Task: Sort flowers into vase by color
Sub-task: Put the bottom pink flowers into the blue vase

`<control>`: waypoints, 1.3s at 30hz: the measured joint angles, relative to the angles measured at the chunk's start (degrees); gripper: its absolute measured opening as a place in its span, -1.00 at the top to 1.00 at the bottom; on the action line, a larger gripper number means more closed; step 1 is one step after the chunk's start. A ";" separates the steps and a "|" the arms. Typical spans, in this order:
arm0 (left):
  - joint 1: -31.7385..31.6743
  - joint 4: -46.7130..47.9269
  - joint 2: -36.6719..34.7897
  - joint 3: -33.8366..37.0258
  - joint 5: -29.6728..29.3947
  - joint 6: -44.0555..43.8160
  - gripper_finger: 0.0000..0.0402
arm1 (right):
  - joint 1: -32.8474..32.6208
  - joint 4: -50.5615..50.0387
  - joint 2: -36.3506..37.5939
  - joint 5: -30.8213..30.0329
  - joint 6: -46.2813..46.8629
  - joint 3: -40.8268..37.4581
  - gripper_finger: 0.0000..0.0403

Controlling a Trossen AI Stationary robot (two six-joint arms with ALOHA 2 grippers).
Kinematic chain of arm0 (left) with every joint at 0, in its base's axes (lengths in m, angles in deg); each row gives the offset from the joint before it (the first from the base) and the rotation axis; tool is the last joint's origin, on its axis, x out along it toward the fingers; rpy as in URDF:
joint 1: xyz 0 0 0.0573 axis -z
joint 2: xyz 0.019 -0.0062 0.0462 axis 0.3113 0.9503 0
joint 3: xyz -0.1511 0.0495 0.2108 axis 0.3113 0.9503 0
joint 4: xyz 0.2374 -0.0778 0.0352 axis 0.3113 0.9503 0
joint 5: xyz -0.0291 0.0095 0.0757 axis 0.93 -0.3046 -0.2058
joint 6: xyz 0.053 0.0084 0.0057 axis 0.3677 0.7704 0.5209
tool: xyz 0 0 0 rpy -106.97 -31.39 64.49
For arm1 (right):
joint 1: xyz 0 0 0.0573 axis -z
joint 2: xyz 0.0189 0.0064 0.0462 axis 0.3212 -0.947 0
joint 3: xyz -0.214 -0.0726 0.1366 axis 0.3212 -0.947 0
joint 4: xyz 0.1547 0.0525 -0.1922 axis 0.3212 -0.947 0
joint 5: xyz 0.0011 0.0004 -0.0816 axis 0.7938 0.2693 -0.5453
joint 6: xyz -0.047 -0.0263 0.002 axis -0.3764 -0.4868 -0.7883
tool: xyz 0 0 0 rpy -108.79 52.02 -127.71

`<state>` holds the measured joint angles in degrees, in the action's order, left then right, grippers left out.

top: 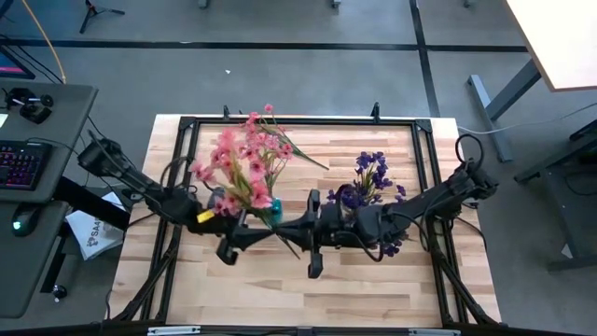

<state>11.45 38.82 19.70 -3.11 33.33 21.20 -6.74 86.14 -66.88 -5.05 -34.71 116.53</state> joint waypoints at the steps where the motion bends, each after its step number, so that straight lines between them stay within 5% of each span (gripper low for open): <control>1: 0.00 0.20 0.87 -0.89 0.00 0.68 -0.11 | 0.00 -0.03 -0.19 0.01 0.15 0.00 1.00; 15: 0.15 3.25 1.89 -4.99 2.90 4.12 -0.04 | -0.44 -1.01 -0.23 1.16 1.71 0.00 1.00; 27: -0.33 3.14 1.91 -4.97 3.61 5.10 0.85 | -0.42 -1.52 -0.23 4.30 1.36 0.00 0.97; 33: -0.33 5.44 0.81 -4.97 3.37 6.56 0.98 | -0.71 -1.63 -0.21 5.36 2.79 0.00 0.53; 39: 0.74 22.66 -6.86 -4.97 -2.24 7.03 1.00 | -1.61 -1.78 0.12 1.73 3.85 0.00 -0.07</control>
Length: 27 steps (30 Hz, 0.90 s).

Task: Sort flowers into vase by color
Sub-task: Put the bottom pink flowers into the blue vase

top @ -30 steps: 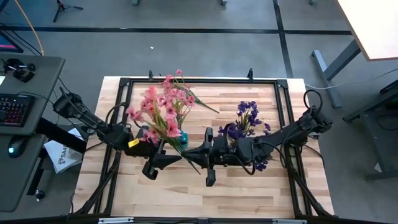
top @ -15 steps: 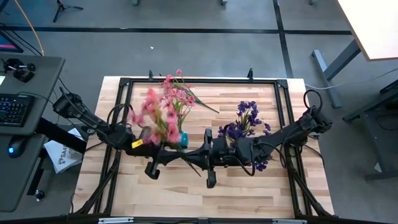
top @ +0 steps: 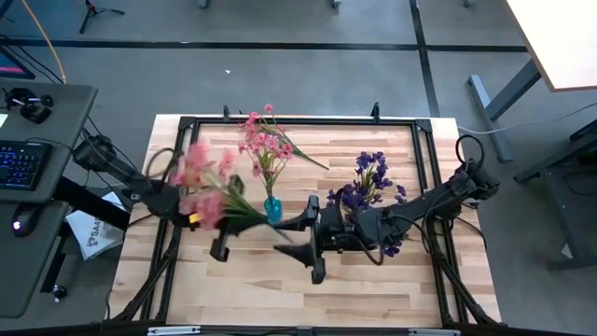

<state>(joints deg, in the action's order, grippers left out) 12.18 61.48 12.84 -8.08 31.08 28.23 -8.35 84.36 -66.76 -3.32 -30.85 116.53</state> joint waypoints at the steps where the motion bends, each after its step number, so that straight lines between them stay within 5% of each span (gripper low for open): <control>1: 0.51 4.53 -1.82 0.02 -2.28 -0.08 1.00 | -0.20 0.30 0.35 0.68 -0.13 0.00 -0.14; 6: 4.45 18.75 -10.25 0.28 -11.49 -3.07 1.00 | -0.99 2.89 2.24 0.54 -1.05 0.09 -0.39; 12: 10.17 19.63 -16.57 6.57 -22.78 -4.37 1.00 | -1.15 8.89 2.90 0.07 -5.88 0.09 -0.43; 18: 11.86 18.40 -15.79 13.77 -34.77 -11.55 1.00 | -0.31 9.65 2.91 -0.74 -6.72 0.09 -0.42; 27: 6.16 17.72 -13.48 14.16 -40.08 -10.25 1.00 | 0.17 9.71 2.89 -2.95 -6.78 0.09 -0.42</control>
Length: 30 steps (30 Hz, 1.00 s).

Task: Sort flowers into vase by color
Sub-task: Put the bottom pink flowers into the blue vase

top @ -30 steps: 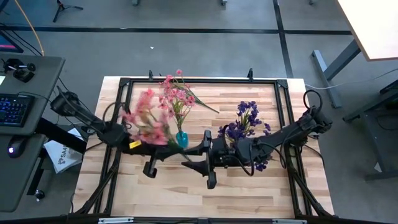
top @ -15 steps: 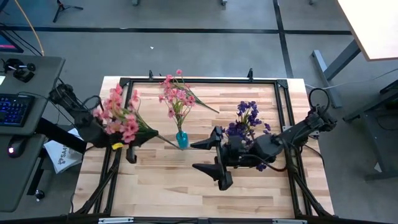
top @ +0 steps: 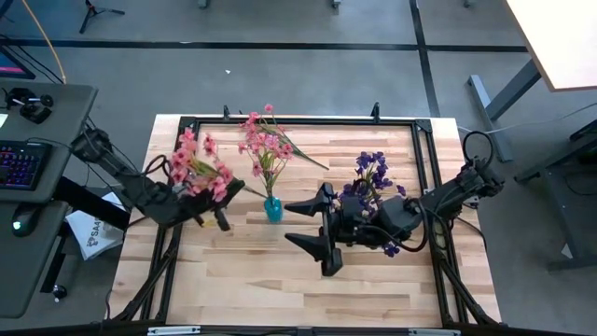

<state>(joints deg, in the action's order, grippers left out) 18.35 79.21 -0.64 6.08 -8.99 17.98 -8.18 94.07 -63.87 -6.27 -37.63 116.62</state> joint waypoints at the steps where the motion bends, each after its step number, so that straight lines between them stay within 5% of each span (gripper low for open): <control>1: -0.71 0.02 0.00 0.00 0.69 0.00 1.00 | 0.00 -0.02 0.00 0.00 0.00 0.00 -0.42; 10: -5.97 5.01 0.00 -0.02 9.28 -3.68 1.00 | 0.02 -0.09 -0.02 -0.20 0.00 0.00 -0.42; 20: -6.20 7.00 0.00 -0.04 10.96 -4.47 1.00 | 0.02 -1.01 -0.07 -0.18 -0.02 -0.04 -0.42; 30: -10.97 14.88 0.00 -3.69 21.99 -7.72 1.00 | 0.02 -1.18 -0.07 -0.14 -0.02 -0.07 -0.42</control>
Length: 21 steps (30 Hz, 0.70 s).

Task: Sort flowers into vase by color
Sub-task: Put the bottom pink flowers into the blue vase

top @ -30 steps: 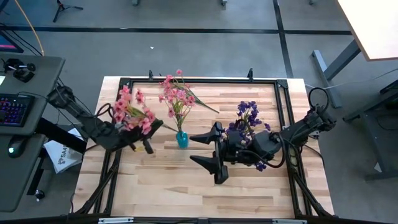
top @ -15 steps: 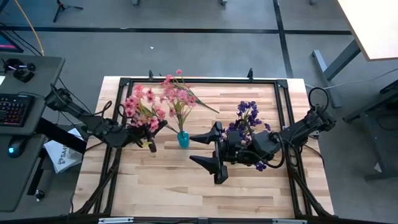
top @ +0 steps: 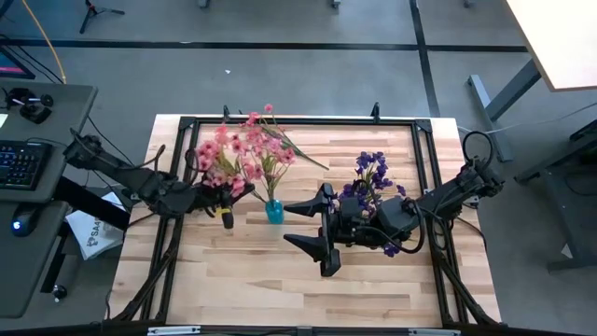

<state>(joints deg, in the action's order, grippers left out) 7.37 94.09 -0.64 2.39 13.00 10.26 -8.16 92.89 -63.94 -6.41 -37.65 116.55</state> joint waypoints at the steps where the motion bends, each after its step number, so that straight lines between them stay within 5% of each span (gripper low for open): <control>1: -0.97 2.26 0.00 -0.92 1.79 -0.53 1.00 | 0.00 -0.01 0.00 0.01 0.00 0.00 -0.42; 10: -8.71 10.09 1.08 -2.59 15.84 -4.25 1.00 | 0.02 0.00 0.00 0.16 -2.18 0.00 -0.42; 17: -10.94 9.85 4.33 -2.59 17.78 -2.60 0.98 | 0.02 -0.44 -0.01 0.14 -2.54 0.00 -0.42; 21: -10.92 10.34 4.40 -2.58 20.13 -0.81 0.82 | 0.02 -0.48 -0.01 0.12 -2.50 0.00 -0.42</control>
<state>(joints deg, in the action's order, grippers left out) -3.55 104.43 3.76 -0.19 33.13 9.45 -8.14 92.41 -63.95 -6.29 -40.16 116.55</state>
